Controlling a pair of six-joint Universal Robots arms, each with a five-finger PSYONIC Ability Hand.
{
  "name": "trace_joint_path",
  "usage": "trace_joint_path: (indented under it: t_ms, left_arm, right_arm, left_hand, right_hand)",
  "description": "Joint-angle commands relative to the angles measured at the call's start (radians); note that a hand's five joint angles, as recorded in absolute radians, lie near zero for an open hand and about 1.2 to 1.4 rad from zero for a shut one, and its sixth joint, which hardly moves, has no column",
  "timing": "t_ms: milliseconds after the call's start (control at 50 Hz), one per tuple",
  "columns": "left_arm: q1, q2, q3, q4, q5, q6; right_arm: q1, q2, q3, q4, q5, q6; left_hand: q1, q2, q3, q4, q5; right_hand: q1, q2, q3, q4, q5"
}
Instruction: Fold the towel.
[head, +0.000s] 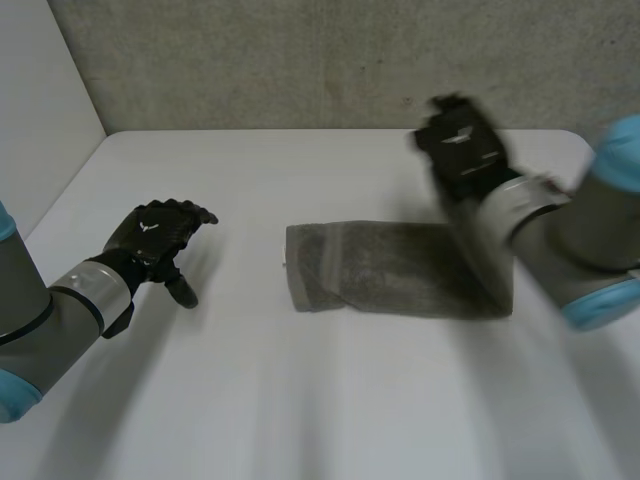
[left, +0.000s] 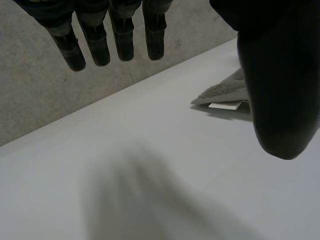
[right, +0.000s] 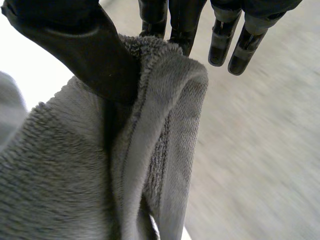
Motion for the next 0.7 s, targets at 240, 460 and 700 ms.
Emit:
trace_joint_path:
  t_ms: [240,460,700]
  left_arm:
    - [-0.055,-0.003,0.021,0.005,-0.002,-0.003]
    - [-0.191,-0.038,0.159,0.012,-0.029,-0.095]
    - [-0.362,-0.208,0.353,0.011,-0.051,-0.129]
  right_arm:
    - [0.332,0.286,-0.147,-0.007,0.103,-0.017]
    - [0.133,-0.071,0.143,0.001,0.112,0.172]
    - [-0.157,-0.156,0.429,0.053,0.052,0.350]
  left_hand:
    - [-0.115,-0.060,-0.045,-0.056,-0.039]
    - [-0.115,-0.060,-0.045,-0.056,-0.039]
    - [-0.109,-0.054,-0.045,-0.056,-0.033]
  right_hand:
    - [-1.140,-1.126,-0.033,-0.053,-1.141]
    - [-1.140,-1.126,-0.033,-0.053,-1.141]
    - [-1.140,-1.126,-0.033,-0.053,-1.141]
